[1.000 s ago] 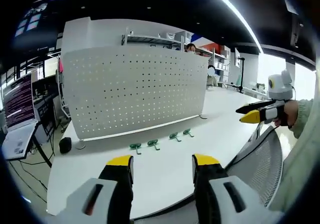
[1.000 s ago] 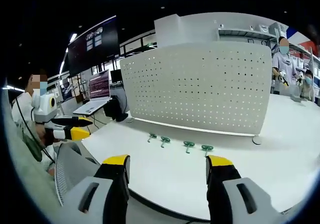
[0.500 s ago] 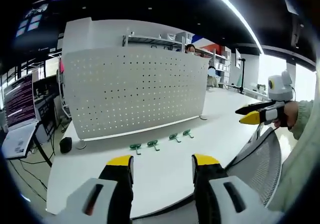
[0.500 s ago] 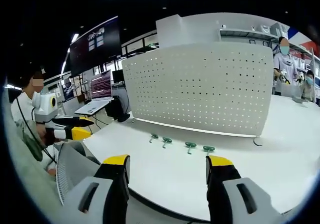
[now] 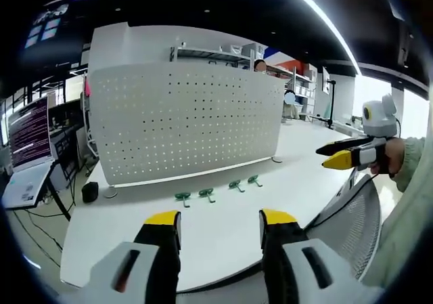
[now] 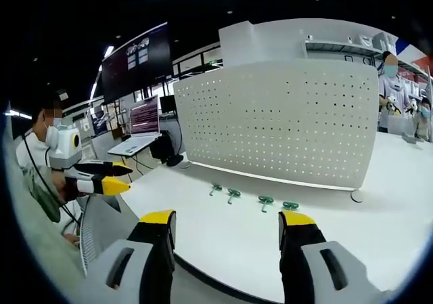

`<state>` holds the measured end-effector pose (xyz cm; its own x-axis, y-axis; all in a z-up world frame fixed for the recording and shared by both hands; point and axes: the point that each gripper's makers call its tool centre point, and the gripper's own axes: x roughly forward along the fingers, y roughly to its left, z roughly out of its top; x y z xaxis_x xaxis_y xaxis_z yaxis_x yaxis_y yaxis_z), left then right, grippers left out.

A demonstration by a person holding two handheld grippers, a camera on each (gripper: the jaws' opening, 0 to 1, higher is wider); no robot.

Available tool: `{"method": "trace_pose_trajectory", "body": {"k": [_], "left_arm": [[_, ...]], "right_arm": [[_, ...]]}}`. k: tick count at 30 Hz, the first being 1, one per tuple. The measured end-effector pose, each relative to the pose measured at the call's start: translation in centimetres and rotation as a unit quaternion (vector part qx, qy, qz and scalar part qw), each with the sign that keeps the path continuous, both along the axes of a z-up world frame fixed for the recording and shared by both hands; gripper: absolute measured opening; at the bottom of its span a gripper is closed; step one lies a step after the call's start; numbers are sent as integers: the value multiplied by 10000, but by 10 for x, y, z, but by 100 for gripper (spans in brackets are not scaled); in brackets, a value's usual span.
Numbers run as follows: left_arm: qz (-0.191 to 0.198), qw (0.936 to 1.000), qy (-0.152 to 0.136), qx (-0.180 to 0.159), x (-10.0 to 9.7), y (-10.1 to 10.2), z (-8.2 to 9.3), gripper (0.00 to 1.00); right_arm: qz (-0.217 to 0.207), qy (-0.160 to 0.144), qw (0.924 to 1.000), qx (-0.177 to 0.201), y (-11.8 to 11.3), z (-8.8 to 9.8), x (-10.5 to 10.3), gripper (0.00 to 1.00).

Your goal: Insert the hook assembly into the mounting plate slot until the hook locks in place.

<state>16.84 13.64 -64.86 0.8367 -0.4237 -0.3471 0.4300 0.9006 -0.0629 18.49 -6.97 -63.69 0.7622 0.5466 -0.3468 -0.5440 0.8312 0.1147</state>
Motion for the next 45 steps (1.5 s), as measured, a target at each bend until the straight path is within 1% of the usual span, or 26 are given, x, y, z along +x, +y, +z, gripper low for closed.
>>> {"method": "trace_pose_trajectory", "body": {"k": [4,7,11,18,21,23,26,28,31,35,38,41,45], "left_arm": [[44,10000,-7,40,0,-1,-1,48],[120,9999,-21,99,3,2,-2,49],[200,9992,-23,351,11,10,-6,48],[291,9975,-18,647,24,19,-5,48],[324,9964,15,779,26,20,-7,48],[332,9959,88,831,26,21,-10,49],[313,9942,114,1026,28,26,-11,49],[294,9935,107,1097,30,27,-10,49],[175,9921,77,1241,36,29,-7,48],[-122,9901,63,1398,49,32,-6,47],[-317,9894,103,1415,60,35,-8,46],[-524,9878,75,1462,72,35,-8,45],[-768,9860,72,1476,87,35,-10,45]], "right_arm": [[104,-16,9999,36,3,1,1,60],[203,-31,9998,78,6,3,1,60],[326,-50,9994,120,9,4,2,59],[632,-56,9978,208,16,4,3,59],[782,-43,9966,247,20,3,3,59],[882,-26,9957,300,22,3,2,59],[1015,-7,9943,337,26,2,0,59],[1070,6,9937,344,28,1,-1,59],[1100,18,9933,340,30,-1,0,58],[976,45,9947,308,33,-4,3,58],[867,58,9958,280,37,-2,3,57],[775,50,9965,296,42,1,2,56],[649,80,9976,238,45,0,2,56]]}}
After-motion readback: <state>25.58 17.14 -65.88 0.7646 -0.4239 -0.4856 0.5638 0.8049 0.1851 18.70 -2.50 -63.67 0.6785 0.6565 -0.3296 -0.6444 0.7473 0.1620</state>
